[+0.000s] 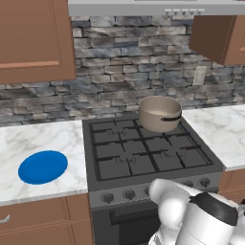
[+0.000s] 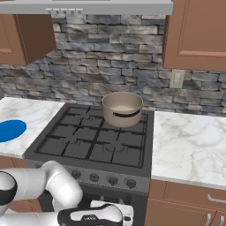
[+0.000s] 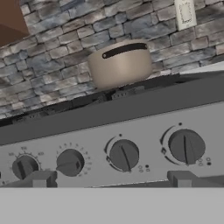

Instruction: Retrieve the frozen meat and place it in the pot on a burner. Then turn the burner on.

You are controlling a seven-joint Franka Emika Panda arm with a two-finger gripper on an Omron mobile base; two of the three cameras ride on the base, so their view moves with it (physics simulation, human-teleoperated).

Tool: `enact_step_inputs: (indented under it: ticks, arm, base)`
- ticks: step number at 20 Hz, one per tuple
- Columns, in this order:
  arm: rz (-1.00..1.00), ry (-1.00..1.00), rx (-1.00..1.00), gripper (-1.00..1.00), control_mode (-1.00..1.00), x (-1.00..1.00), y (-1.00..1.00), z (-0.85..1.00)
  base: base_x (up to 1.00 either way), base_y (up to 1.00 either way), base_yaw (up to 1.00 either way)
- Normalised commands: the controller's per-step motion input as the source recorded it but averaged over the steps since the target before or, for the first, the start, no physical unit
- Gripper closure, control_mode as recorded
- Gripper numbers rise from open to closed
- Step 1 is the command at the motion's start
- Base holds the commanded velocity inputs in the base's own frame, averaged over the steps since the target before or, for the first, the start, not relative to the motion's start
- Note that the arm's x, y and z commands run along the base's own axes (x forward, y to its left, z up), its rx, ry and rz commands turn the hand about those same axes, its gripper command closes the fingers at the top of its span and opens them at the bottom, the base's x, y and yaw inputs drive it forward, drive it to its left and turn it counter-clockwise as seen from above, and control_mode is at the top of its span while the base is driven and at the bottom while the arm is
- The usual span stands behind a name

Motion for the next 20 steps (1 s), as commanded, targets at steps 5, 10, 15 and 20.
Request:
enact_step_inputs:
  ticks: [5,10,15,20]
  arm:
    - [0.0,-0.02,0.0,-1.0,-1.0,0.07,0.0,0.0]
    - [0.0,0.0,0.0,-1.0,-1.0,0.09,0.14,0.0]
    - [0.0,0.0,0.0,-1.0,-1.0,0.17,0.24,0.0]
    - [0.0,0.0,0.0,-1.0,-1.0,0.41,0.0,0.0]
  base:
    - [0.0,0.0,0.0]
    - [0.0,0.0,0.0]
    - [0.0,0.0,0.0]
    - [0.0,0.0,0.0]
